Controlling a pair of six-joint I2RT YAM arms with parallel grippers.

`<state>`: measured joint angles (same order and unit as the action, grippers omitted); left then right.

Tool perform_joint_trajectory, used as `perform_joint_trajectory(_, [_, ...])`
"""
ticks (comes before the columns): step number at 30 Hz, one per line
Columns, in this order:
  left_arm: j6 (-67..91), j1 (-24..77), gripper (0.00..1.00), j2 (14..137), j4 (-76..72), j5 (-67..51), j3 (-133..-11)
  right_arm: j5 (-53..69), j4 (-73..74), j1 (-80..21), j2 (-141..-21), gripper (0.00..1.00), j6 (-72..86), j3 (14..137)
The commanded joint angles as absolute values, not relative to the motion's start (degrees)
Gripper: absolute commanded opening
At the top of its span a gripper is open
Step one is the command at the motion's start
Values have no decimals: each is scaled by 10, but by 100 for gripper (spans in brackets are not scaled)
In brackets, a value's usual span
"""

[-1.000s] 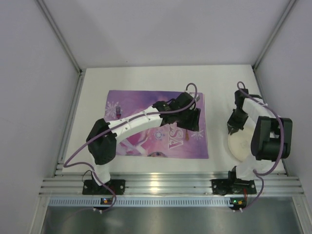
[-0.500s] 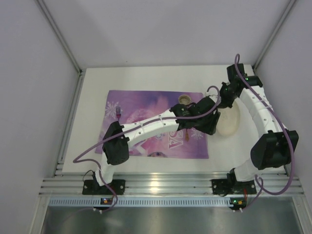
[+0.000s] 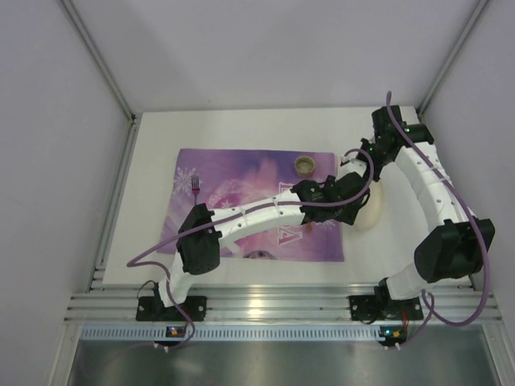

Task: Set the dinner table for one person

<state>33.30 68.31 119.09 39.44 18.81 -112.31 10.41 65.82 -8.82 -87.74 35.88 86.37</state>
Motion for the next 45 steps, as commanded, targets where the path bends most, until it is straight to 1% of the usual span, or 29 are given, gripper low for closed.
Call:
perform_joint_trajectory(1, [341,687,60,1200,403,243,-1153,142,675,-101,-837,0,371,895])
perform_joint_trajectory(4, [344,686,57,1207,409,254,-1165,161,675,-106,-829,0,382,890])
perform_joint_trajectory(7, [346,686,48,1209,417,275,-1175,177,673,-109,-823,0,388,882])
perform_joint_trajectory(8, [346,687,36,1207,419,284,-1176,183,672,-110,-820,0,390,881])
perform_joint_trajectory(10, [352,687,26,1201,426,297,-1175,187,672,-110,-816,0,392,874])
perform_joint_trajectory(11, [354,686,16,1194,429,316,-1173,192,671,-110,-814,0,395,869])
perform_joint_trajectory(13, [356,686,9,1186,438,331,-1169,202,670,-110,-807,0,395,857])
perform_joint_trajectory(14, [357,686,2,1183,438,344,-1165,206,668,-110,-804,0,399,853])
perform_joint_trajectory(15, [356,686,0,1180,441,348,-1160,209,666,-111,-799,0,400,849])
perform_joint_trajectory(24, [342,686,0,1151,449,365,-1140,200,662,-114,-784,0,396,845])
perform_joint_trajectory(26, [339,686,0,1143,447,361,-1139,200,664,-113,-783,4,396,857])
perform_joint_trajectory(27, [338,686,0,1141,448,361,-1140,200,667,-113,-783,11,396,872])
perform_joint_trajectory(28, [338,687,0,1133,448,362,-1140,199,670,-113,-783,15,396,880])
perform_joint_trajectory(29, [338,686,0,1129,450,363,-1139,197,672,-113,-782,22,396,888])
perform_joint_trajectory(30, [338,686,0,1126,451,364,-1139,195,677,-114,-782,45,395,906])
perform_joint_trajectory(32, [335,686,0,1116,451,368,-1139,188,683,-113,-783,62,391,925])
perform_joint_trajectory(33, [334,686,0,1114,455,370,-1139,184,691,-113,-785,75,390,944])
perform_joint_trajectory(34, [334,686,0,1110,458,373,-1138,175,694,-113,-786,80,388,953])
perform_joint_trajectory(35, [334,686,0,1109,460,376,-1136,171,698,-113,-787,83,387,961])
perform_joint_trajectory(36, [336,686,0,1105,461,376,-1130,165,703,-113,-789,89,385,975])
perform_joint_trajectory(38, [338,683,0,1101,461,374,-1120,157,707,-114,-790,94,382,989])
perform_joint_trajectory(39, [340,683,0,1099,461,375,-1109,155,714,-114,-791,99,382,1004])
perform_joint_trajectory(43, [352,665,0,1081,483,387,-1070,145,729,-112,-787,100,382,1064])
perform_joint_trajectory(45, [367,646,0,1059,492,373,-1016,145,724,-109,-782,100,380,1106])
